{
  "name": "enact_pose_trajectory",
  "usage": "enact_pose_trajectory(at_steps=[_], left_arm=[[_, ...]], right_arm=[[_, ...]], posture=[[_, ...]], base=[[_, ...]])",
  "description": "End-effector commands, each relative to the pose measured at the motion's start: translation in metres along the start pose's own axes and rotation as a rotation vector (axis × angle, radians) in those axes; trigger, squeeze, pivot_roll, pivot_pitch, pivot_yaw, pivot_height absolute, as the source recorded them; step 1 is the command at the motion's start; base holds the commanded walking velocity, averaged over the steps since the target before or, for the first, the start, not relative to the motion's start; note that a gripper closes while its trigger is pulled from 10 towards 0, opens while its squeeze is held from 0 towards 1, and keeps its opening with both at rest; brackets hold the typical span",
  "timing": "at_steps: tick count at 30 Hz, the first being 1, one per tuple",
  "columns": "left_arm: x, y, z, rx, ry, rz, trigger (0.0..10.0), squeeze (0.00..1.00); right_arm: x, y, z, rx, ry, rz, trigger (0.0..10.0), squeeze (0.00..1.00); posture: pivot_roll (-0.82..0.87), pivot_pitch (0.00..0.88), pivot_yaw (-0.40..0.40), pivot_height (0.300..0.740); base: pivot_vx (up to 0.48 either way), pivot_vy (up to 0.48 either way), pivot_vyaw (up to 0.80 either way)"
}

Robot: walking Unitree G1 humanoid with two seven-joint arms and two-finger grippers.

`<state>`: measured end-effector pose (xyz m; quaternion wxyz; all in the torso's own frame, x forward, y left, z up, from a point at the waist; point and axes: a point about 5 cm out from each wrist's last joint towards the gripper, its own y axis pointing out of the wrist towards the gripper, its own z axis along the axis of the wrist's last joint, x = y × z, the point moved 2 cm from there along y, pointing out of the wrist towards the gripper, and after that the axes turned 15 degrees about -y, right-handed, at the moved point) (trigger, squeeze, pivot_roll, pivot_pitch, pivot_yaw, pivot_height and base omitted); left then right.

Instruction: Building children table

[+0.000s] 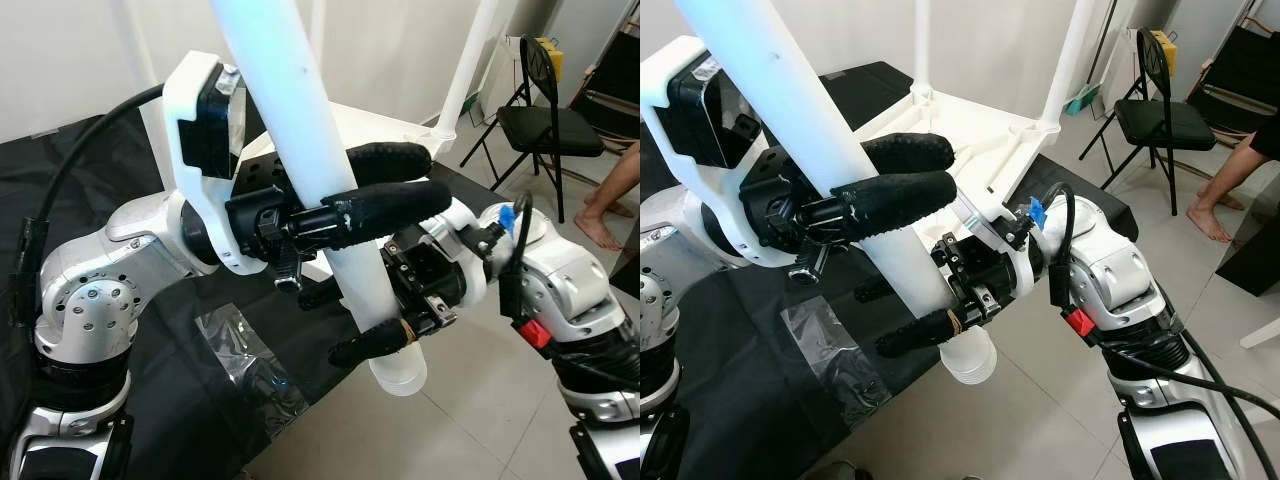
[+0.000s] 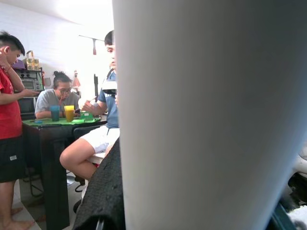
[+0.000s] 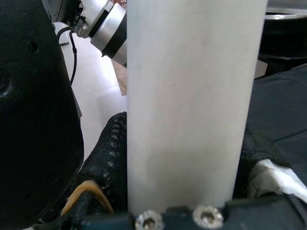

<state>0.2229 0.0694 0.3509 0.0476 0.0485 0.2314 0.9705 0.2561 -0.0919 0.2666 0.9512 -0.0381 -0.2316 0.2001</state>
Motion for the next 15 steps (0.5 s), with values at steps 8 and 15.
enact_pose_trajectory(at_steps=[8, 15], left_arm=[[0.007, 0.0059, 0.0057, 0.06, -0.004, -0.081, 0.0, 0.0], [0.0007, 0.0026, 0.0086, 0.084, 0.002, -0.041, 10.0, 1.0]], right_arm=[[-0.0002, 0.004, 0.0075, 0.029, -0.05, -0.027, 0.0, 0.0], [0.0013, 0.0057, 0.0043, 0.013, -0.056, -0.066, 0.0, 0.0]], posture=[[-0.01, 0.064, -0.061, 0.74], [-0.01, 0.065, -0.06, 0.74]], base=[[0.0, 0.0, 0.0], [0.0, 0.0, 0.0]])
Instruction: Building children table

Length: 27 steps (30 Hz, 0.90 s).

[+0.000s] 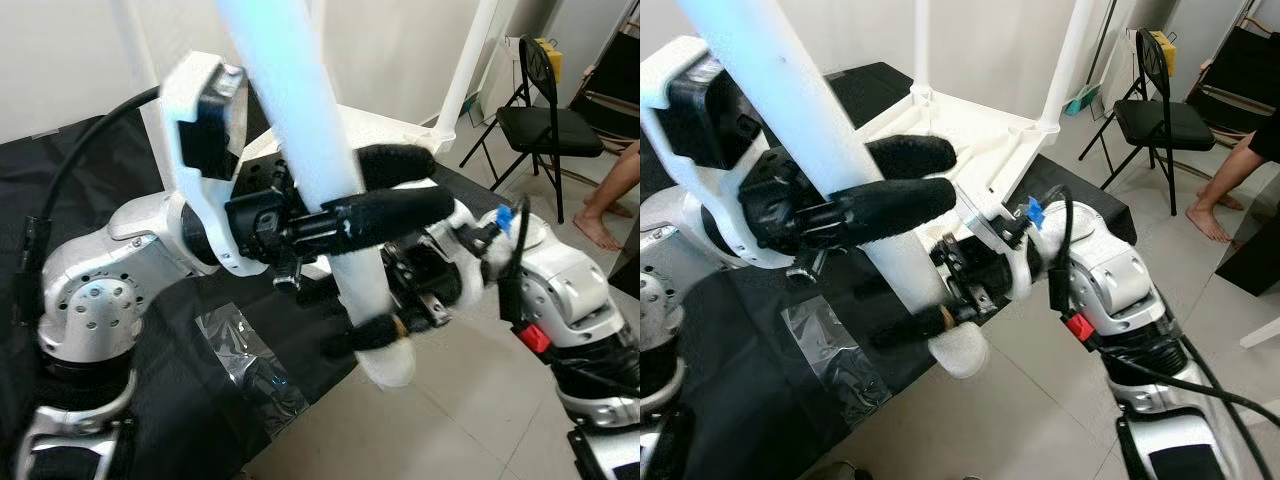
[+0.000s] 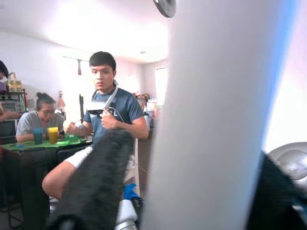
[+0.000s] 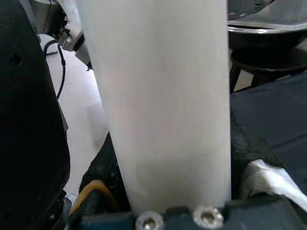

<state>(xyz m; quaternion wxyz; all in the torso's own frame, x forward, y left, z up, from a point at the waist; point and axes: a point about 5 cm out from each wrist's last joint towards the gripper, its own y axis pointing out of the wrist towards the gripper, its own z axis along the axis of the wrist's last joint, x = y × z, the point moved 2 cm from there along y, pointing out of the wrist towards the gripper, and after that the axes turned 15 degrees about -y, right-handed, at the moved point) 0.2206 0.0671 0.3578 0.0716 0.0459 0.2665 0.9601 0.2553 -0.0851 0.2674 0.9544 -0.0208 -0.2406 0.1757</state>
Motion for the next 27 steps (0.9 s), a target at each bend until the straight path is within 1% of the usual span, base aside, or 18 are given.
enact_pose_trajectory(at_steps=[1, 7, 11, 12, 13, 14, 16, 17, 19, 20, 21, 22, 23, 24, 26, 27], left_arm=[[-0.003, -0.004, 0.006, 0.027, 0.012, 0.023, 10.0, 1.0], [-0.006, -0.007, 0.014, 0.063, 0.032, 0.053, 10.0, 1.0], [-0.011, -0.024, 0.038, 0.163, 0.088, 0.128, 10.0, 1.0], [-0.011, -0.024, 0.038, 0.163, 0.088, 0.128, 10.0, 1.0], [-0.014, -0.03, 0.044, 0.19, 0.121, 0.172, 10.0, 1.0], [-0.016, -0.033, 0.047, 0.205, 0.134, 0.195, 10.0, 1.0], [-0.016, -0.033, 0.047, 0.205, 0.134, 0.195, 10.0, 1.0], [-0.017, -0.035, 0.049, 0.215, 0.14, 0.21, 10.0, 1.0], [-0.028, -0.047, 0.058, 0.272, 0.186, 0.32, 10.0, 1.0], [-0.032, -0.052, 0.061, 0.292, 0.207, 0.366, 10.0, 1.0], [-0.032, -0.052, 0.061, 0.292, 0.207, 0.366, 10.0, 1.0], [-0.037, -0.06, 0.065, 0.318, 0.225, 0.423, 10.0, 1.0], [-0.037, -0.06, 0.065, 0.318, 0.225, 0.423, 10.0, 1.0], [-0.04, -0.065, 0.067, 0.336, 0.237, 0.461, 10.0, 1.0], [-0.05, -0.082, 0.072, 0.378, 0.276, 0.59, 10.0, 1.0], [-0.053, -0.087, 0.073, 0.391, 0.286, 0.626, 10.0, 1.0]], right_arm=[[0.0, -0.001, 0.002, -0.012, -0.038, -0.019, 0.0, 0.0], [0.002, -0.001, 0.0, -0.029, -0.045, -0.043, 0.0, 0.0], [0.012, -0.006, -0.009, -0.117, -0.075, -0.157, 0.0, 0.0], [0.012, -0.006, -0.009, -0.117, -0.075, -0.157, 0.0, 0.0], [0.018, -0.008, -0.013, -0.155, -0.098, -0.213, 0.0, 0.0], [0.022, -0.009, -0.016, -0.184, -0.12, -0.254, 0.0, 0.0], [0.022, -0.009, -0.016, -0.184, -0.12, -0.254, 0.0, 0.0], [0.025, -0.01, -0.018, -0.203, -0.135, -0.28, 0.0, 0.0], [0.048, -0.017, -0.023, -0.243, -0.175, -0.492, 0.0, 0.0], [0.055, -0.019, -0.024, -0.249, -0.181, -0.57, 0.0, 0.0], [0.055, -0.019, -0.024, -0.249, -0.181, -0.57, 0.0, 0.0], [0.061, -0.022, -0.026, -0.251, -0.185, -0.647, 0.0, 0.0], [0.061, -0.022, -0.026, -0.251, -0.185, -0.647, 0.0, 0.0], [0.064, -0.023, -0.026, -0.249, -0.185, -0.688, 0.0, 0.0], [0.069, -0.026, -0.026, -0.231, -0.197, -0.778, 0.0, 0.0], [0.071, -0.026, -0.026, -0.224, -0.202, -0.81, 0.0, 0.0]], posture=[[-0.01, 0.066, -0.06, 0.74], [-0.01, 0.066, -0.06, 0.74], [-0.02, 0.069, -0.059, 0.74], [-0.02, 0.069, -0.059, 0.74], [-0.02, 0.068, -0.058, 0.74], [-0.02, 0.068, -0.058, 0.74], [-0.02, 0.068, -0.058, 0.74], [-0.02, 0.068, -0.058, 0.74], [-0.02, 0.066, -0.058, 0.74], [-0.02, 0.066, -0.059, 0.74], [-0.02, 0.066, -0.059, 0.74], [-0.02, 0.067, -0.056, 0.74], [-0.02, 0.067, -0.056, 0.74], [-0.02, 0.067, -0.056, 0.74], [-0.02, 0.066, -0.059, 0.74], [-0.02, 0.066, -0.059, 0.74]], base=[[0.0, 0.0, 0.0], [0.0, 0.0, 0.0], [0.0, 0.0, 0.0], [0.0, 0.0, 0.0], [0.0, 0.0, 0.0], [0.0, 0.0, 0.0], [0.0, 0.0, 0.0], [0.0, 0.0, 0.0], [0.0, 0.0, 0.0], [0.0, 0.0, 0.0], [0.0, 0.0, 0.0], [0.0, 0.0, 0.0], [0.0, 0.0, 0.0], [0.0, 0.0, 0.0], [0.0, 0.0, 0.0], [0.0, 0.0, 0.0]])
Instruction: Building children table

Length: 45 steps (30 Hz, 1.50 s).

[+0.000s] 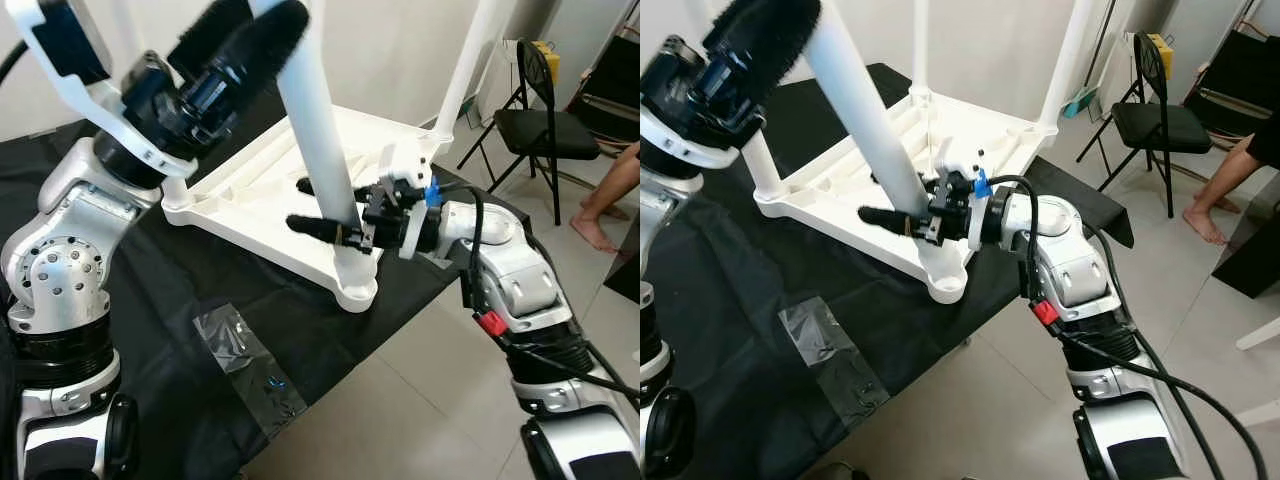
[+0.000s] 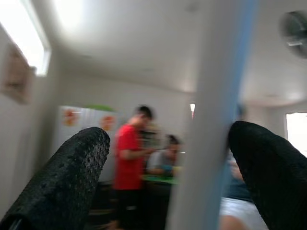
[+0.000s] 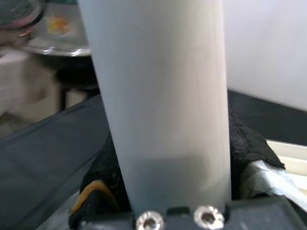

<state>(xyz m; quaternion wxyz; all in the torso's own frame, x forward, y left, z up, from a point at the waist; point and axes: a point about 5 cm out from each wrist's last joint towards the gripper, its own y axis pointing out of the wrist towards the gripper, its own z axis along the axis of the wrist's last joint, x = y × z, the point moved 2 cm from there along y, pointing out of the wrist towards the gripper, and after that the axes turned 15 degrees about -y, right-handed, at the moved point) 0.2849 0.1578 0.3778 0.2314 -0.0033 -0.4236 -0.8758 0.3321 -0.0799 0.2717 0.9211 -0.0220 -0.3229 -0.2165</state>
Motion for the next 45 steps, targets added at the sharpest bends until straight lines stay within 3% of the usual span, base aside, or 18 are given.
enact_pose_trajectory(at_steps=[1, 3, 6, 8, 10, 12, 14, 18, 19, 20, 21, 22, 24, 26, 27, 28, 30, 45], left_arm=[[-0.014, -0.009, 0.004, 0.019, 0.04, 0.096, 10.0, 1.0], [-0.015, -0.009, 0.005, 0.022, 0.041, 0.1, 10.0, 1.0], [-0.036, -0.03, 0.012, 0.045, 0.176, 0.346, 10.0, 1.0], [-0.04, -0.036, 0.013, 0.04, 0.216, 0.402, 10.0, 1.0], [-0.05, -0.055, 0.004, -0.017, 0.291, 0.513, 10.0, 1.0], [-0.05, -0.055, 0.004, -0.017, 0.291, 0.513, 10.0, 1.0], [-0.055, -0.063, -0.015, -0.051, 0.274, 0.577, 10.0, 0.99], [-0.056, -0.063, -0.02, -0.052, 0.257, 0.588, 10.0, 0.99], [-0.055, -0.064, -0.027, -0.064, 0.248, 0.593, 10.0, 0.53], [-0.055, -0.064, -0.027, -0.064, 0.248, 0.593, 10.0, 0.53], [-0.053, -0.071, -0.041, -0.105, 0.232, 0.597, 10.0, 0.0], [-0.05, -0.08, -0.054, -0.146, 0.215, 0.601, 10.0, 0.0], [-0.05, -0.08, -0.054, -0.146, 0.215, 0.601, 10.0, 0.0], [-0.048, -0.087, -0.066, -0.183, 0.206, 0.608, 10.0, 0.0], [-0.045, -0.096, -0.077, -0.211, 0.185, 0.623, 10.0, 0.0], [-0.045, -0.096, -0.077, -0.211, 0.185, 0.623, 10.0, 0.0], [-0.042, -0.107, -0.089, -0.235, 0.16, 0.654, 10.0, 0.0], [-0.032, -0.13, -0.118, -0.307, 0.105, 0.689, 10.0, 0.0]], right_arm=[[0.009, -0.001, 0.004, 0.014, -0.03, -0.074, 0.0, 0.0], [0.01, -0.001, 0.003, 0.014, -0.03, -0.081, 0.0, 0.0], [0.03, 0.003, 0.001, -0.016, -0.068, -0.334, 0.0, 0.0], [0.036, 0.003, -0.001, -0.032, -0.077, -0.405, 0.0, 0.0], [0.05, -0.004, -0.009, -0.158, -0.166, -0.608, 0.0, 0.0], [0.05, -0.004, -0.009, -0.158, -0.166, -0.608, 0.0, 0.0], [0.058, -0.018, -0.015, -0.254, -0.223, -0.788, 0.0, 0.0], [0.06, -0.022, -0.016, -0.269, -0.229, -0.838, 0.0, 0.0], [0.061, -0.024, -0.014, -0.263, -0.236, -0.874, 0.0, 0.0], [0.061, -0.024, -0.014, -0.263, -0.236, -0.874, 0.0, 0.0], [0.061, -0.025, -0.007, -0.212, -0.235, -0.922, 0.4, 0.0], [0.06, -0.025, 0.0, -0.158, -0.232, -0.955, 1.1, 0.0], [0.06, -0.025, 0.0, -0.158, -0.232, -0.955, 1.1, 0.0], [0.059, -0.024, 0.005, -0.1, -0.213, -0.981, 2.1, 0.0], [0.058, -0.023, 0.011, -0.057, -0.208, -0.999, 4.3, 0.0], [0.058, -0.023, 0.011, -0.057, -0.208, -0.999, 4.3, 0.0], [0.058, -0.022, 0.014, -0.033, -0.22, -1.04, 10.0, 0.0], [0.058, -0.021, 0.017, -0.015, -0.236, -1.063, 10.0, 0.0]], posture=[[-0.02, 0.066, -0.059, 0.74], [-0.02, 0.066, -0.059, 0.74], [-0.03, 0.062, -0.061, 0.74], [-0.03, 0.062, -0.061, 0.74], [-0.04, 0.062, -0.061, 0.74], [-0.04, 0.062, -0.061, 0.74], [-0.04, 0.064, -0.059, 0.74], [-0.04, 0.064, -0.059, 0.74], [-0.04, 0.067, -0.059, 0.74], [-0.04, 0.067, -0.059, 0.74], [-0.04, 0.073, -0.054, 0.74], [-0.04, 0.074, -0.053, 0.74], [-0.04, 0.074, -0.053, 0.74], [-0.04, 0.074, -0.053, 0.74], [-0.04, 0.079, -0.05, 0.74], [-0.04, 0.079, -0.05, 0.74], [-0.04, 0.083, -0.049, 0.74], [-0.04, 0.088, -0.043, 0.74]], base=[[0.0, 0.0, 0.0], [0.0, 0.0, 0.0], [0.0, 0.0, 0.0], [0.0, 0.0, 0.0], [0.0, 0.0, 0.0], [0.0, 0.0, 0.0], [0.0, 0.0, 0.0], [0.0, 0.0, 0.0], [0.0, 0.0, 0.0], [0.0, 0.0, 0.0], [0.0, 0.0, 0.0], [0.0, 0.0, 0.0], [0.0, 0.0, 0.0], [0.0, 0.0, 0.0], [0.0, 0.0, 0.0], [0.0, 0.0, 0.0], [0.0, 0.0, 0.0], [0.0, 0.0, 0.0]])
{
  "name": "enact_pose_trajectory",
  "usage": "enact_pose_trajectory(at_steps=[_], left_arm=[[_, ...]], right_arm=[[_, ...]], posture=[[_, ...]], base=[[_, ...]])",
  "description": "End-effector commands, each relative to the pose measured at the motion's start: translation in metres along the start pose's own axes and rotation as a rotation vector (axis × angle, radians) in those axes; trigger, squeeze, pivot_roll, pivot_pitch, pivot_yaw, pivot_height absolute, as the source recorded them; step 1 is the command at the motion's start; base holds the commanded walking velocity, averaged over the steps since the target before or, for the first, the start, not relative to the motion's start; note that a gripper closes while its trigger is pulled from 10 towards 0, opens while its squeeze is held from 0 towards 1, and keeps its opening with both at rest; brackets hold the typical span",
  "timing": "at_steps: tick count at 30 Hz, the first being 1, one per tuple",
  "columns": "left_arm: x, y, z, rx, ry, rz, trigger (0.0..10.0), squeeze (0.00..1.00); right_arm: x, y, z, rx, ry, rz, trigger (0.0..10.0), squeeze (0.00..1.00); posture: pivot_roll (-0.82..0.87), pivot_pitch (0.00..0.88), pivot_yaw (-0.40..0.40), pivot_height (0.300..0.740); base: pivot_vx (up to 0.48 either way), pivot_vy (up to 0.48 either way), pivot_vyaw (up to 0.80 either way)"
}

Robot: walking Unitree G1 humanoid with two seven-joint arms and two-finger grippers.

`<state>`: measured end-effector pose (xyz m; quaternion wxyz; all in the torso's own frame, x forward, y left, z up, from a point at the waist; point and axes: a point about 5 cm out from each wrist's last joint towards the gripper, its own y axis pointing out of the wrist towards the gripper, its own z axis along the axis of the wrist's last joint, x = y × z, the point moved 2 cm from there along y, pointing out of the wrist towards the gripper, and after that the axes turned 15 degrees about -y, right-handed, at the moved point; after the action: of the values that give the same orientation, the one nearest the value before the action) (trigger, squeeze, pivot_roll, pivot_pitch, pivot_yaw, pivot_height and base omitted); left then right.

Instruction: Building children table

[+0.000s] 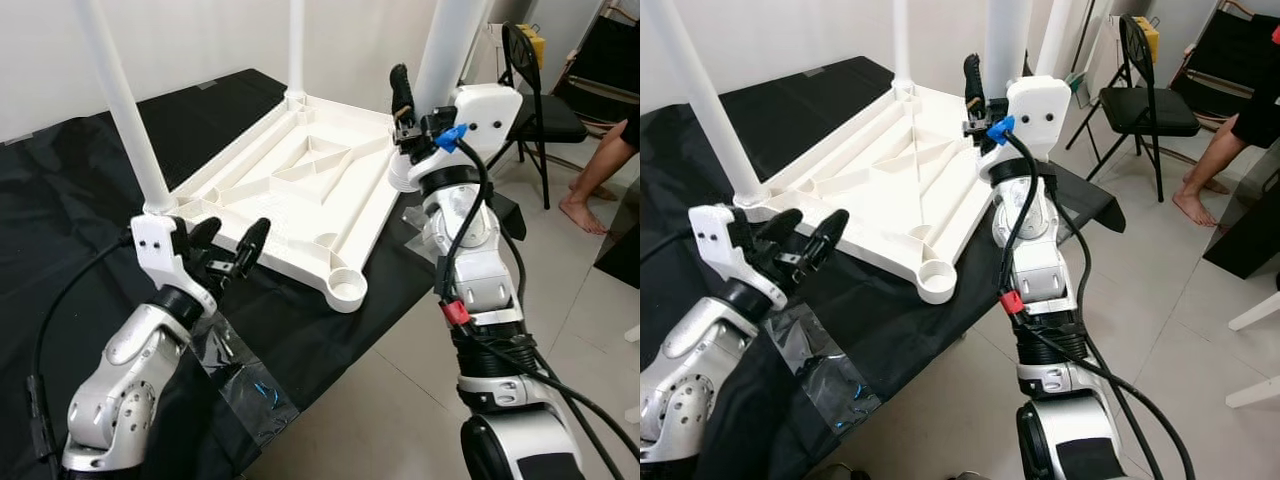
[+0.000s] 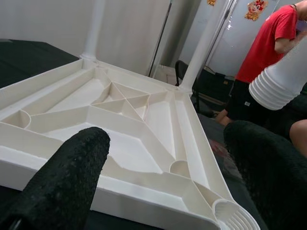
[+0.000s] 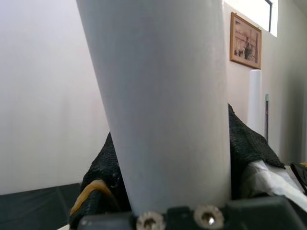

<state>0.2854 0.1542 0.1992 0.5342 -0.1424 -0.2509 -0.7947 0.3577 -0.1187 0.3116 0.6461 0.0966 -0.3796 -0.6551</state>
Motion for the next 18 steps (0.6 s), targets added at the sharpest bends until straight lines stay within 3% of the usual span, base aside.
enact_pose_trajectory(at_steps=[1, 3, 4, 8, 10, 12, 14, 18], left_arm=[[0.003, -0.004, -0.005, -0.016, 0.03, -0.014, 10.0, 0.0], [0.003, -0.006, -0.009, -0.032, 0.042, -0.015, 10.0, 0.0], [0.004, -0.01, -0.016, -0.05, 0.042, -0.014, 10.0, 0.0], [0.004, -0.011, -0.018, -0.054, 0.039, -0.014, 10.0, 0.0], [0.007, -0.014, -0.033, -0.096, 0.054, -0.02, 10.0, 0.0], [0.007, -0.014, -0.033, -0.096, 0.054, -0.02, 10.0, 0.0], [0.01, -0.018, -0.055, -0.158, 0.093, -0.031, 10.0, 0.0], [0.011, -0.018, -0.058, -0.169, 0.106, -0.039, 10.0, 0.0]], right_arm=[[0.001, 0.001, 0.007, 0.043, 0.033, 0.0, 10.0, 0.0], [0.0, 0.001, 0.007, 0.043, 0.061, 0.005, 10.0, 0.0], [0.0, 0.0, 0.003, 0.012, 0.156, -0.009, 10.0, 0.0], [0.001, 0.0, 0.001, -0.005, 0.198, -0.019, 10.0, 0.0], [0.003, 0.001, -0.003, -0.029, 0.27, -0.039, 10.0, 0.0], [0.003, 0.001, -0.003, -0.029, 0.27, -0.039, 10.0, 0.0], [0.004, 0.001, -0.002, -0.027, 0.295, -0.042, 10.0, 0.0], [0.003, 0.0, -0.001, -0.019, 0.308, -0.036, 10.0, 0.0]], posture=[[-0.04, 0.088, -0.043, 0.74], [-0.04, 0.088, -0.043, 0.74], [-0.04, 0.088, -0.043, 0.74], [-0.04, 0.088, -0.043, 0.74], [-0.03, 0.095, -0.041, 0.74], [-0.03, 0.095, -0.041, 0.74], [-0.04, 0.095, -0.042, 0.74], [-0.04, 0.1, -0.039, 0.74]], base=[[0.0, 0.0, 0.0], [0.0, 0.0, 0.0], [0.0, 0.0, 0.0], [0.0, 0.0, 0.0], [0.0, 0.0, 0.0], [0.0, 0.0, 0.0], [0.0, 0.0, 0.0], [0.0, 0.0, 0.0]])
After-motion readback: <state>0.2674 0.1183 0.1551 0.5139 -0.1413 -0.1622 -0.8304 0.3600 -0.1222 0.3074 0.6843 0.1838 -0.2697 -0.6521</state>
